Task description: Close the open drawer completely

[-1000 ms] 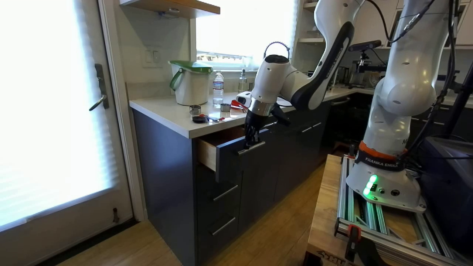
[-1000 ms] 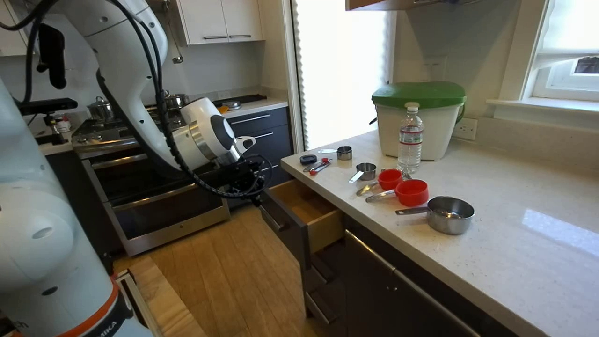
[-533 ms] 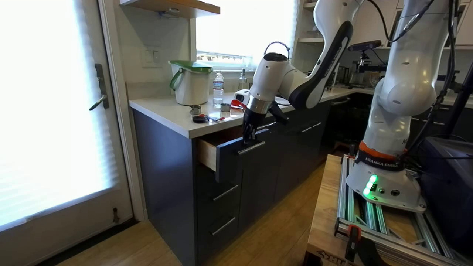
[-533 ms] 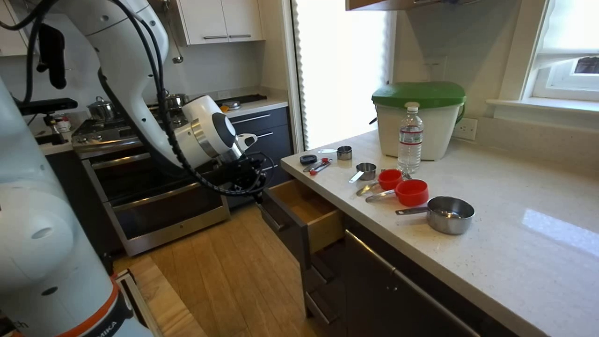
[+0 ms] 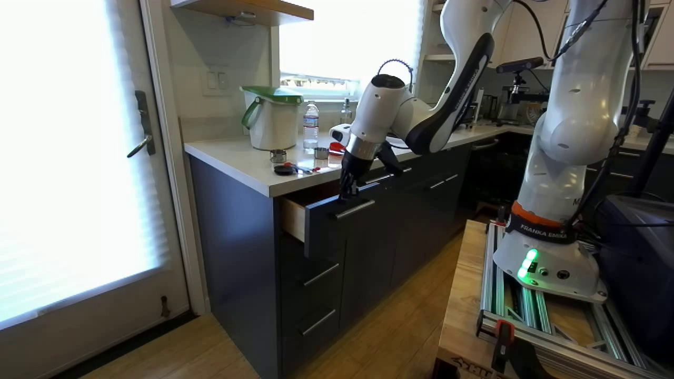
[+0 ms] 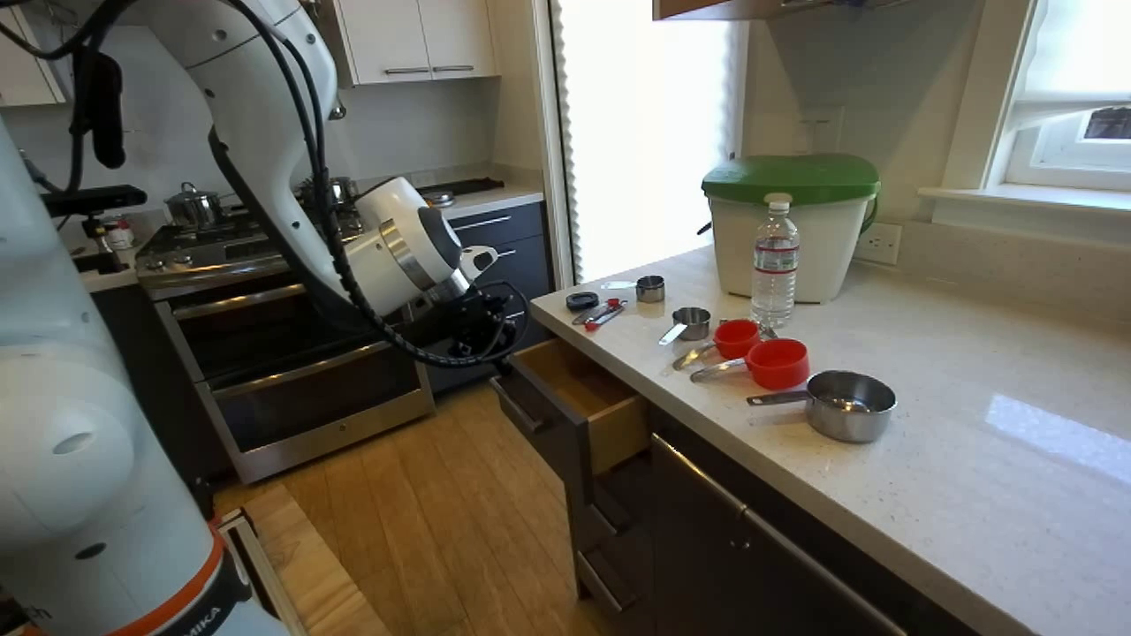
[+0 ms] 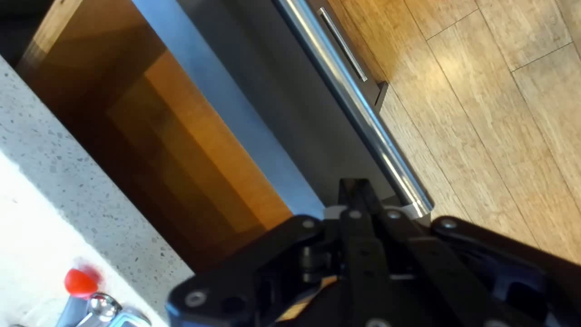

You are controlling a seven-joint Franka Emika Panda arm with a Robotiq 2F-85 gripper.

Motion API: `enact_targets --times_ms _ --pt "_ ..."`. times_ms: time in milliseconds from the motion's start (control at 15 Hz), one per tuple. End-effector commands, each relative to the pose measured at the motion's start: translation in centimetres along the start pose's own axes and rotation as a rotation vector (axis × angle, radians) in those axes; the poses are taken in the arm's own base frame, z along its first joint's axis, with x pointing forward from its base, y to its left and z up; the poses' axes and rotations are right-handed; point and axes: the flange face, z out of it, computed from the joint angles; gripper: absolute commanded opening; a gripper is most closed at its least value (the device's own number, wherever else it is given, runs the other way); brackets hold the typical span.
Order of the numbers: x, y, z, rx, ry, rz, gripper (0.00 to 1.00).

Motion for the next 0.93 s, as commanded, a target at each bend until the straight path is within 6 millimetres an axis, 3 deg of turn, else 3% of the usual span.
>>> enact_targets --times_ms 0,333,867 --pt "0.4 0.8 1.7 -0.017 0.003 0.023 0.00" --pt "1.6 2.4 2.6 -0.099 0.056 0.078 0.00" --pt "2.5 3.4 5.7 -0.180 0.133 0.135 0.00"
